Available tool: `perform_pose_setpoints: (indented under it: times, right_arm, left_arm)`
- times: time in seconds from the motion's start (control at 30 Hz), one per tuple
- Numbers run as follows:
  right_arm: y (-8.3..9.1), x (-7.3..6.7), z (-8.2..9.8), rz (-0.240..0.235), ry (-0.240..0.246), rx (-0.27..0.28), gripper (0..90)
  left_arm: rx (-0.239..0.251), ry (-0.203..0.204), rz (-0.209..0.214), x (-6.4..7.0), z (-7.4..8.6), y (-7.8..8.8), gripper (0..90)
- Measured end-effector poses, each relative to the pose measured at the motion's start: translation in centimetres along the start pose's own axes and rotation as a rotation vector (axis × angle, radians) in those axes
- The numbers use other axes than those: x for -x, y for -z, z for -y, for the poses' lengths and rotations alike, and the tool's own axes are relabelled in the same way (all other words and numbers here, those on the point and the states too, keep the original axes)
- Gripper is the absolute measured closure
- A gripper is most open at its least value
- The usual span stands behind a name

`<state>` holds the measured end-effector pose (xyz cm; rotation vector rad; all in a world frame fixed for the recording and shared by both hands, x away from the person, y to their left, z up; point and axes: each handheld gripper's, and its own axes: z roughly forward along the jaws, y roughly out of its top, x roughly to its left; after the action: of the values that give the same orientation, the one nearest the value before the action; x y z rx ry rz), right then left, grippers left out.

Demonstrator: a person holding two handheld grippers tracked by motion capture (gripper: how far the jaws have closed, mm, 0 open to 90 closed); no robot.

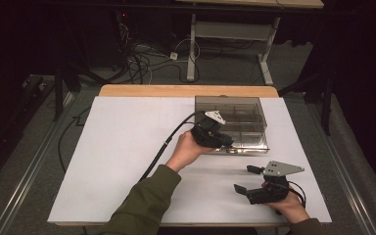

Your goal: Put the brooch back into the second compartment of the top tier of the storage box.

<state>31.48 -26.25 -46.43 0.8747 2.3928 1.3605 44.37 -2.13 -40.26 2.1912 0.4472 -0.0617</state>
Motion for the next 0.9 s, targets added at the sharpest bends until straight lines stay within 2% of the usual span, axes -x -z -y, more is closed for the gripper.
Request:
perform_pose_setpoints:
  times: [0.3, 0.33, 0.43, 0.47, 0.5, 0.67, 0.9]
  right_arm:
    - [0.0, 0.1, 0.1, 0.0, -0.003, -0.003, 13.8]
    - [0.0, 0.1, 0.1, 0.001, -0.004, -0.003, 13.8]
    - [0.0, 0.1, 0.1, 0.002, -0.005, -0.002, 13.8]
    - [0.0, 0.1, 0.1, 0.002, -0.004, -0.002, 13.8]
    - [0.0, 0.1, 0.1, 0.001, -0.003, -0.002, 13.8]
    - [0.0, 0.1, 0.2, 0.004, -0.005, -0.004, 13.8]
    - [-0.1, 0.1, 0.0, 0.004, -0.003, -0.005, 13.9]
  left_arm:
    - [0.016, 0.004, -0.002, 0.0, 0.1, 1.0, 67.7]
    - [0.018, 0.006, -0.003, 0.0, 0.1, 1.2, 64.1]
    - [0.028, 0.011, 0.007, -0.1, 0.4, 1.8, 62.4]
    - [0.027, 0.014, 0.007, -0.1, 0.5, 2.0, 58.2]
    - [0.025, 0.012, 0.008, -0.1, 0.6, 2.2, 58.0]
    - [0.038, 0.01, -0.002, -0.1, 1.1, 3.5, 47.4]
    - [0.06, 0.013, -0.034, 0.2, 2.7, 5.4, 42.7]
